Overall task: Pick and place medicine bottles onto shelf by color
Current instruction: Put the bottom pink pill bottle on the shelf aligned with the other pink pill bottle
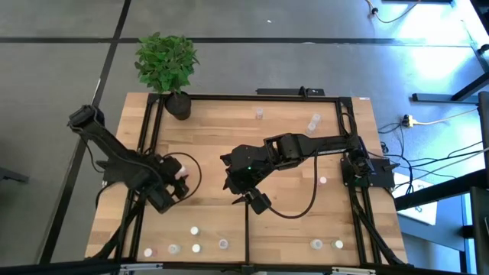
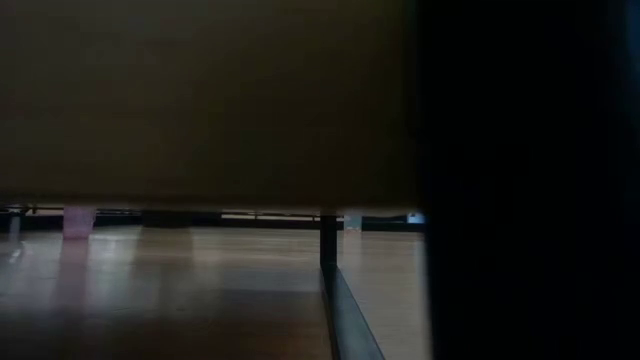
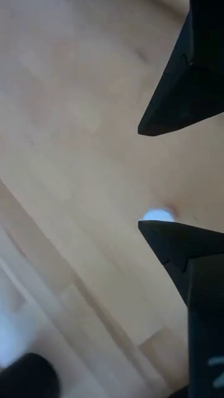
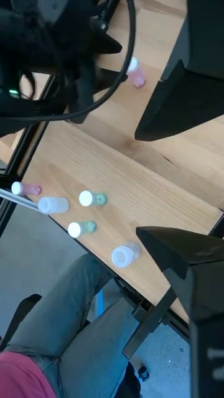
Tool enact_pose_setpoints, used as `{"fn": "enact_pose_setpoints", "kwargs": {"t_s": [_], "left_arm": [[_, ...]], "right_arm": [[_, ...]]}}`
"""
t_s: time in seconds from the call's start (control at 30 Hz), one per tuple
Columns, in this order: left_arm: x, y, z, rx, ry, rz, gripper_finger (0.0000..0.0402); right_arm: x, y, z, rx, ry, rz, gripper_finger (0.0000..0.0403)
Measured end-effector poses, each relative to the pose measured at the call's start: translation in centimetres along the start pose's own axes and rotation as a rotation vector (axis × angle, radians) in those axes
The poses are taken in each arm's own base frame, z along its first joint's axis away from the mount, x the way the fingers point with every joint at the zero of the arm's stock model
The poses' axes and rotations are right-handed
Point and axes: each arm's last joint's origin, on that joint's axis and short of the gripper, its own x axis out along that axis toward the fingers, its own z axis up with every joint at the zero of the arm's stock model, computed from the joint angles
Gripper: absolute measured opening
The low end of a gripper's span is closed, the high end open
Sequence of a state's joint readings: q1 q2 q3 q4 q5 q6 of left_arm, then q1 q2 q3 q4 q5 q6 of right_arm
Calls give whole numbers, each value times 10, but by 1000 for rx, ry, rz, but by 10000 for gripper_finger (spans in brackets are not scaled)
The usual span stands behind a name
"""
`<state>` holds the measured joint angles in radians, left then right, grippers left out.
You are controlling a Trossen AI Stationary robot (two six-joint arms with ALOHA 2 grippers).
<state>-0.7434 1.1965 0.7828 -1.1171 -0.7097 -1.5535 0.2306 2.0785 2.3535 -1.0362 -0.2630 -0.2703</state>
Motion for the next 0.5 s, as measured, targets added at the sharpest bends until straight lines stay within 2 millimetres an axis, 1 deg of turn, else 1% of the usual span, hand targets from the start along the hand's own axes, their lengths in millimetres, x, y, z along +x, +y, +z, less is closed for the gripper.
{"fn": "enact_pose_setpoints", "kwargs": {"t_s": [0.1,0.2,0.37,0.5], "left_arm": [[-12,-4,7,48,-5,-21,229],[-24,-6,8,85,-6,-44,228],[-35,-5,0,122,-27,-84,229],[-44,-1,-10,102,-25,-110,229]], "right_arm": [[0,0,0,0,0,0,239],[0,0,0,0,0,0,239],[0,0,0,0,0,-1,239],[0,0,0,0,0,0,239]]}}
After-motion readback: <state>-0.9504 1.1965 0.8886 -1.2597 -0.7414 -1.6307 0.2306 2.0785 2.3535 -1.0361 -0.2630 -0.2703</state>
